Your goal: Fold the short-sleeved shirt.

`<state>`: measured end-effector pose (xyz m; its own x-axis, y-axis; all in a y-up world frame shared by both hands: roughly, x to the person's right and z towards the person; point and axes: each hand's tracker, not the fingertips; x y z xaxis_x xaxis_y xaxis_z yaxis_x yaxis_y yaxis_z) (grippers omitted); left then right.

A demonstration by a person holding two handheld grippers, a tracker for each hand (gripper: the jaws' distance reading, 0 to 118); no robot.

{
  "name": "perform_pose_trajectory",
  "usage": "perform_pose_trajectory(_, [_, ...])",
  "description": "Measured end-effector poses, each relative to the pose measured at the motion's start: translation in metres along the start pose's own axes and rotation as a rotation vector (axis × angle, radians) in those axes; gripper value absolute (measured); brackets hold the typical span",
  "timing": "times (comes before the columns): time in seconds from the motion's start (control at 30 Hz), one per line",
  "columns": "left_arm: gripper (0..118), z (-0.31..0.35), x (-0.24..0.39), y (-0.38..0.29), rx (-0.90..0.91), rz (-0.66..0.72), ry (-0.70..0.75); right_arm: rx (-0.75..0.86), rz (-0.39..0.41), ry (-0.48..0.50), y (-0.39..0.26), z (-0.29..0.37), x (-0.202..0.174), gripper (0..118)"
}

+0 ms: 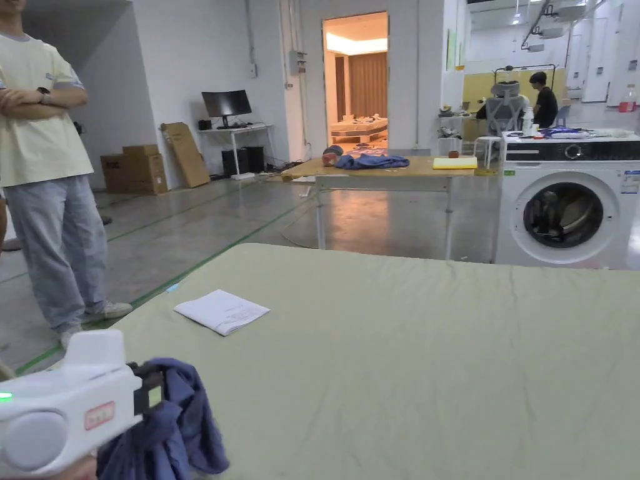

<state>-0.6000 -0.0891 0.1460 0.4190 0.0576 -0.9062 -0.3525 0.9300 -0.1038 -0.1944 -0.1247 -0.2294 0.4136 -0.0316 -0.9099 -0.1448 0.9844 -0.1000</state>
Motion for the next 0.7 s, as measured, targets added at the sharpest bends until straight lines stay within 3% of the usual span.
perform_pose_trajectory(0.07, [0,0.026,0.012,0.032,0.074,-0.09,0.017,0.013,-0.013,-0.002,0.004,0.005,0.002,0])
perform_pose_trajectory(0.2, [0,0.078,0.056,0.101,0.227,-0.003,-0.162,0.032,-0.045,-0.012,0.013,0.016,0.01,0])
perform_pose_trajectory(0.3, [0,0.111,0.12,0.144,0.31,-0.154,-0.263,0.084,-0.038,-0.055,0.026,0.03,0.017,0])
perform_pose_trajectory(0.37, [0,0.123,0.158,0.161,0.334,-0.185,-0.35,0.113,-0.039,-0.09,0.034,0.039,0.024,0])
perform_pose_trajectory(0.6, [0,0.123,0.276,0.167,0.259,-0.187,-0.671,0.172,-0.063,-0.198,0.049,0.07,0.059,0])
perform_pose_trajectory(0.7, [0,0.102,0.334,0.137,0.145,-0.274,-0.703,0.177,-0.07,-0.238,0.048,0.079,0.073,0])
